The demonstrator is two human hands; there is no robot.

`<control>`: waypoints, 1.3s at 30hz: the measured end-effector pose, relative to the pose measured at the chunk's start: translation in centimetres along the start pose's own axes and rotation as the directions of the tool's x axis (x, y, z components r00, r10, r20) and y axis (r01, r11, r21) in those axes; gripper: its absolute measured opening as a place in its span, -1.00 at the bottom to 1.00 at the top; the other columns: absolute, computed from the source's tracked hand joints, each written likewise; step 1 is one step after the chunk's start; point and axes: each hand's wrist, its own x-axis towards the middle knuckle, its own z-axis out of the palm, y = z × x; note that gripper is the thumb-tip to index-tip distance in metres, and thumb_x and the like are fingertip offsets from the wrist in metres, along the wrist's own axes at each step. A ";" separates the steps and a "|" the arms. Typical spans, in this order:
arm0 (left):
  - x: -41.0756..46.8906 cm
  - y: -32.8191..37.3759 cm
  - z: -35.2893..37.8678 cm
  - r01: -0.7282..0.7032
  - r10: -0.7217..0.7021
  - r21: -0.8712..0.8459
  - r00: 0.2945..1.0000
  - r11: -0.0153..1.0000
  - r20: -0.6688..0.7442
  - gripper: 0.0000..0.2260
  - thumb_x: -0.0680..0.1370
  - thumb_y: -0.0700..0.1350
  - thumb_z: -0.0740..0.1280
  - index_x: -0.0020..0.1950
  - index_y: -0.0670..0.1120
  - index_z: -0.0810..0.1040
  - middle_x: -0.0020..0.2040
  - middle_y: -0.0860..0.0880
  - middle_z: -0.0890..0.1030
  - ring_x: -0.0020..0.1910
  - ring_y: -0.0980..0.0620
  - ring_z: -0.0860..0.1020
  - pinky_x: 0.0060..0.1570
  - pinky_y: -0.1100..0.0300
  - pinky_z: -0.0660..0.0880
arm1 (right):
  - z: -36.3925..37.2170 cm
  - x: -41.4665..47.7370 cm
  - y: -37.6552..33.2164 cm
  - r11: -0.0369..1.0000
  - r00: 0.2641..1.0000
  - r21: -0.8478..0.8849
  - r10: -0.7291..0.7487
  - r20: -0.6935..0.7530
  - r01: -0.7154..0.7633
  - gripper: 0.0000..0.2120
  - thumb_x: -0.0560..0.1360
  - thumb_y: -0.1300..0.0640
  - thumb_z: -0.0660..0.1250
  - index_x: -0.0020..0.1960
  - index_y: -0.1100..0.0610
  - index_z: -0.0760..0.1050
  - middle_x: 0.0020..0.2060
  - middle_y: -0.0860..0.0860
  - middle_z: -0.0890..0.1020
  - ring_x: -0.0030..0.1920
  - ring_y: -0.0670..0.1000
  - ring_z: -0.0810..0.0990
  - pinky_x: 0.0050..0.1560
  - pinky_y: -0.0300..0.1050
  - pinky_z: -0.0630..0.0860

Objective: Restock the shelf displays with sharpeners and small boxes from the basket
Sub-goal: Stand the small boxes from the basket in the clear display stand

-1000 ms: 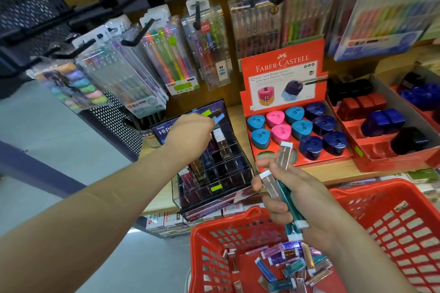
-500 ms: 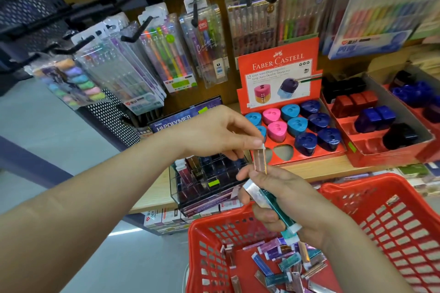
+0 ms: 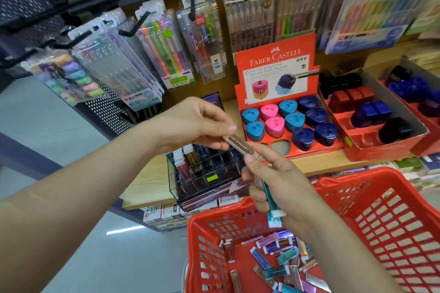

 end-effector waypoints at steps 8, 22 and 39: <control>2.1 -1.0 -3.5 -0.030 0.195 0.365 0.884 0.931 -0.426 -0.92 0.44 -0.28 0.47 -0.12 -0.14 0.64 -0.26 -0.13 0.69 -0.23 -0.06 0.68 -0.10 0.09 0.63 | -2.8 0.7 -0.1 0.717 0.947 0.694 0.267 -0.179 -0.071 -0.86 0.54 0.17 0.33 0.07 0.16 0.44 -0.32 0.06 0.53 -0.46 -0.10 0.40 -0.53 -0.34 0.39; 3.4 -3.5 -1.0 0.010 0.440 0.916 0.875 0.402 -0.203 -0.82 0.56 -0.11 0.35 0.14 -0.08 0.63 -0.01 -0.04 0.69 0.02 -0.02 0.62 0.11 0.01 0.54 | -3.5 1.1 0.3 0.685 0.960 0.723 0.253 -0.120 -0.090 -0.78 0.57 0.26 0.23 0.21 0.22 0.46 -0.08 0.20 0.65 -0.32 -0.03 0.65 -0.47 -0.32 0.55; 4.1 -3.7 -0.7 0.011 0.363 0.926 0.918 0.377 -0.158 -0.86 0.56 -0.08 0.34 0.09 -0.05 0.62 -0.06 -0.01 0.68 0.00 -0.01 0.58 0.13 0.01 0.50 | -3.0 0.8 0.5 0.897 0.979 0.424 0.181 -0.098 -0.124 -0.73 0.54 0.23 0.27 0.21 0.30 0.51 -0.10 0.14 0.66 -0.35 -0.06 0.62 -0.63 -0.39 0.34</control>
